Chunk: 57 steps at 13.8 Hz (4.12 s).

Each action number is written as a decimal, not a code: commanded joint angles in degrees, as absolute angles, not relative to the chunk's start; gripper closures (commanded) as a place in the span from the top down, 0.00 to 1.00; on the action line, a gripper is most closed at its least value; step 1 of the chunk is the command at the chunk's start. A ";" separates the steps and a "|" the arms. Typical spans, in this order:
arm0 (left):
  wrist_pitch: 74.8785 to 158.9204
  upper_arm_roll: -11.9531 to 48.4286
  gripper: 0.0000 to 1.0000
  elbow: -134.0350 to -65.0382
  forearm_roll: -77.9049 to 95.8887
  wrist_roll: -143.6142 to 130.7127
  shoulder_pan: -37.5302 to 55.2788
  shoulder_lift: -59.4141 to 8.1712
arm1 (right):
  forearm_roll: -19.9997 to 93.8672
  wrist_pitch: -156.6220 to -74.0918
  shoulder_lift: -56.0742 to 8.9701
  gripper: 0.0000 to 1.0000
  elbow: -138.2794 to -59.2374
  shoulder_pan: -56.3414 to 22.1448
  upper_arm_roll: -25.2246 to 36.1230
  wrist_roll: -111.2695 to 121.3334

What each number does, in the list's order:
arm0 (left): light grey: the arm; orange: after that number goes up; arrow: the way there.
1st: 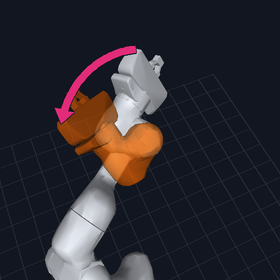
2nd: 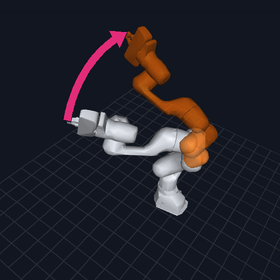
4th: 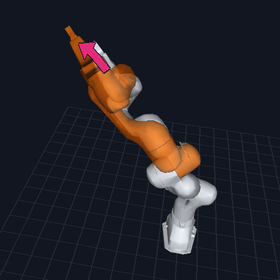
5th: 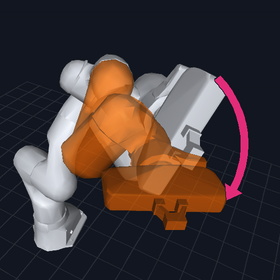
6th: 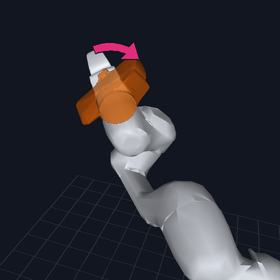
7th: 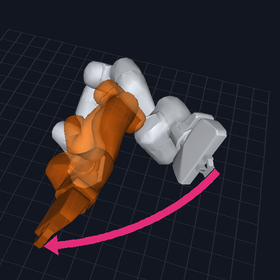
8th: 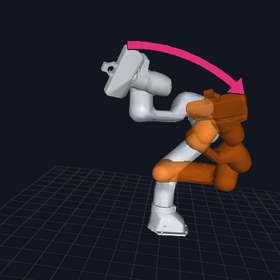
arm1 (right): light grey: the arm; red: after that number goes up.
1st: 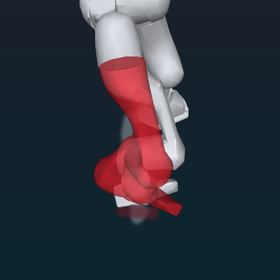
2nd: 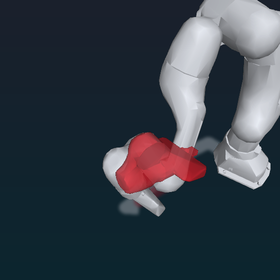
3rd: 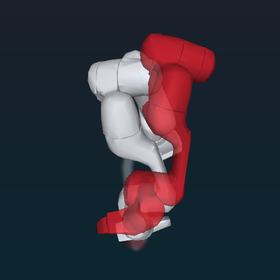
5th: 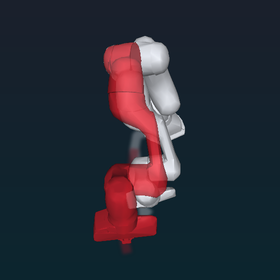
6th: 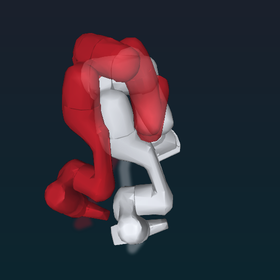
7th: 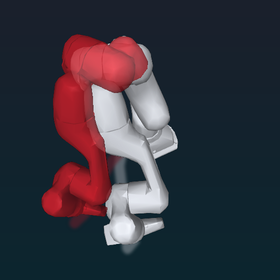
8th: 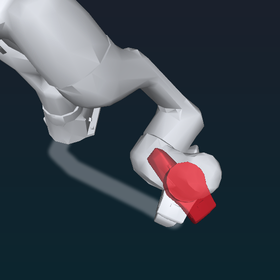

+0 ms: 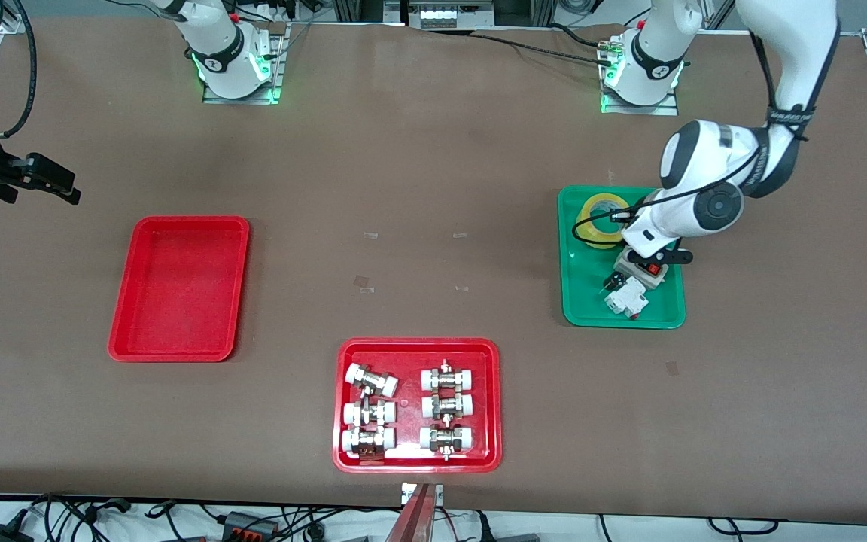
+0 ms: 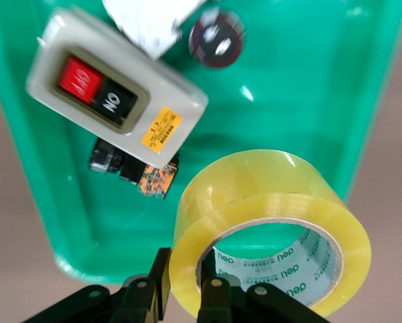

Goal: Left arm passes tape to right arm into tray
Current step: 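Grasp the tape roll rim with the left gripper and lift it, then carry the tape toward the table middle while the right gripper reaches out, then close the right gripper on the tape roll beside the left gripper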

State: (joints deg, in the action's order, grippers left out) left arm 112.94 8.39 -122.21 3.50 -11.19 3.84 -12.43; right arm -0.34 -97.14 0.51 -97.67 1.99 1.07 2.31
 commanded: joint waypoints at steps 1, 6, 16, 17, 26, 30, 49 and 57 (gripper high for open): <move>104.43 10.80 0.05 -112.88 7.97 -16.50 4.22 -11.51 | -0.53 -97.47 0.88 1.00 -98.00 2.20 1.05 2.90; 100.28 18.71 0.05 -101.10 20.28 -29.42 4.75 -13.09 | -0.09 -97.56 0.88 1.00 -98.00 1.67 0.88 2.81; 116.35 22.50 0.05 -87.45 32.42 -47.72 16.08 -19.60 | 4.48 -96.33 -6.32 1.00 -96.95 -1.84 0.62 3.43; 117.15 22.50 0.05 -87.54 32.69 -47.72 16.17 -19.69 | 4.92 -96.68 -7.02 1.00 -96.86 -2.19 0.53 4.56; 118.56 22.50 0.06 -88.07 35.41 -47.20 15.73 -19.16 | 34.14 -96.94 -11.94 1.00 -92.56 -8.25 0.44 8.17; 118.65 22.50 0.06 -88.07 35.68 -47.20 15.47 -19.07 | 47.26 -97.12 -13.88 1.00 -90.80 -12.99 0.44 8.00; 118.56 22.50 0.08 -88.24 35.68 -47.29 15.47 -19.07 | 60.82 -103.01 -20.74 1.00 -88.07 -21.53 0.00 8.17; 118.48 22.50 0.08 -88.33 35.68 -47.37 15.56 -19.07 | 60.91 -102.83 -20.65 0.59 -88.07 -21.71 0.00 8.17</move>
State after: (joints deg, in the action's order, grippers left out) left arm 118.66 22.42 -89.05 33.85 -47.22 15.62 -19.22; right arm 59.71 -103.05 -19.99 -89.26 -21.46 -0.10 7.50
